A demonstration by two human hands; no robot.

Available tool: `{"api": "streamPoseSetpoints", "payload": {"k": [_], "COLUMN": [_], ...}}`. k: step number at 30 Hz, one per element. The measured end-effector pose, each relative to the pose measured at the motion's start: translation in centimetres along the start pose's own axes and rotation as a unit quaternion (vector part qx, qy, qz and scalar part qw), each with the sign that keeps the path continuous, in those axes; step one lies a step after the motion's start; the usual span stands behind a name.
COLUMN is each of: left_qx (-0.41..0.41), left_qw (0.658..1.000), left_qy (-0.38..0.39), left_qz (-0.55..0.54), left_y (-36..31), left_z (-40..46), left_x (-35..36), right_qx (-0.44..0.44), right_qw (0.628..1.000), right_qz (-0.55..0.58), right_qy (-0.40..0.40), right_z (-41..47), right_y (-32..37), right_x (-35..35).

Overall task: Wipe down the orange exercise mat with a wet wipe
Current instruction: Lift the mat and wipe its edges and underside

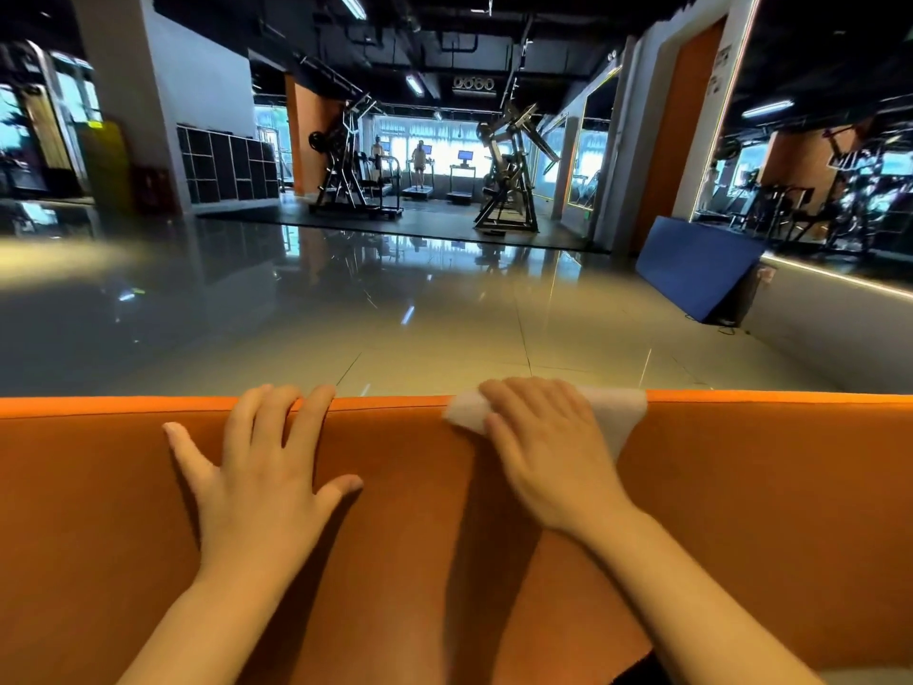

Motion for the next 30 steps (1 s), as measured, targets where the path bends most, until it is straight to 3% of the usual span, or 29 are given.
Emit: {"api": "streamPoseSetpoints", "payload": {"k": [5, 8, 11, 16, 22, 26, 30], "left_qx": [0.018, -0.042, -0.04, -0.034, -0.029, -0.005, 0.005], "left_qw": [0.999, 0.996, 0.997, 0.999, 1.0, 1.0, 0.999], "left_qy": [0.027, 0.064, 0.053, -0.005, -0.007, -0.025, -0.034], "left_qz": [0.04, 0.036, 0.027, 0.008, -0.001, 0.001, 0.003], "left_y": [1.9, 4.4, 4.6, 4.5, 4.6, 4.8, 4.6], "left_z": [0.1, 0.6, 0.6, 0.6, 0.9, 0.7, 0.1], "left_x": [-0.3, 0.2, 1.3, 1.8, 2.2, 1.7, 1.2], "right_qx": [0.138, 0.186, 0.222, 0.188, 0.073, -0.015, 0.071], "right_qw": [0.988, 0.979, 0.966, 0.976, 0.991, 0.999, 0.995], "right_qz": [-0.057, -0.021, 0.021, 0.046, 0.071, 0.024, -0.019], "right_qy": [-0.027, -0.084, -0.127, -0.099, -0.083, -0.045, -0.065], "right_z": [-3.8, -4.3, -3.1, 0.5, 2.7, 2.6, 0.0], "right_y": [-11.8, -13.1, -11.3, -3.7, 8.1, 6.4, -3.0], "right_x": [-5.6, -6.1, -4.5, 0.8, 6.7, 5.3, -0.2]}}
Point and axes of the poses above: each hand's wrist, its own z-axis towards the middle knuckle, its own x-axis out of the palm, y = z × x, the point moved 8 cm from there along z, towards the middle knuckle, and after that the axes turned 15 degrees about z, right-handed, at the moved point
